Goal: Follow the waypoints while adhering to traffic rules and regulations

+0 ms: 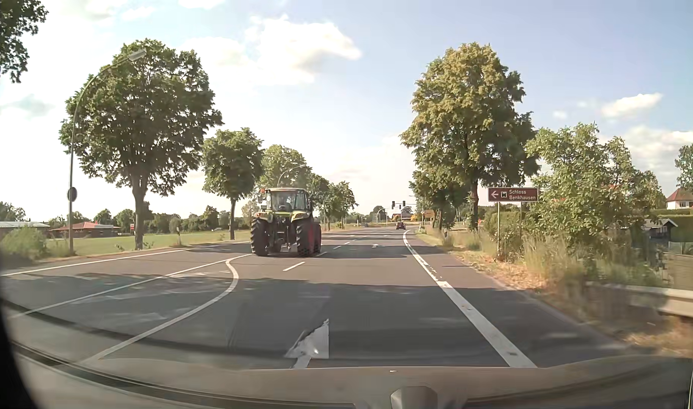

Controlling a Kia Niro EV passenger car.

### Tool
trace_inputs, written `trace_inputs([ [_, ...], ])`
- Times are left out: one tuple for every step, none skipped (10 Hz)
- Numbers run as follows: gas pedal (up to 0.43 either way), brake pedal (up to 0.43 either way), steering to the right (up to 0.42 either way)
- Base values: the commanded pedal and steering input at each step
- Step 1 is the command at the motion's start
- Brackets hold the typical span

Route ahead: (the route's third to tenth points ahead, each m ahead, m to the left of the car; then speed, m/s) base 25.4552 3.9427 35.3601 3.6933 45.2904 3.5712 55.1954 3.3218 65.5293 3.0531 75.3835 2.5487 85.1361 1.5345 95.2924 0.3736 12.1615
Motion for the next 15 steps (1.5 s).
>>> trace_inputs([
  [0.177,0.006,0.006],
  [0.177,0.006,0.006],
  [0.177,0.006,0.005],
  [0.177,0.006,0.005],
  [0.177,0.006,0.006],
  [0.177,0.006,0.007],
  [0.177,0.006,0.007],
  [0.177,0.006,0.008],
  [0.177,0.006,0.008],
  [0.177,0.006,0.008],
  [0.177,0.006,0.008],
  [0.177,0.006,0.008],
  [0.177,0.006,0.007],
  [0.177,0.006,0.007],
  [0.177,0.006,0.008],
])
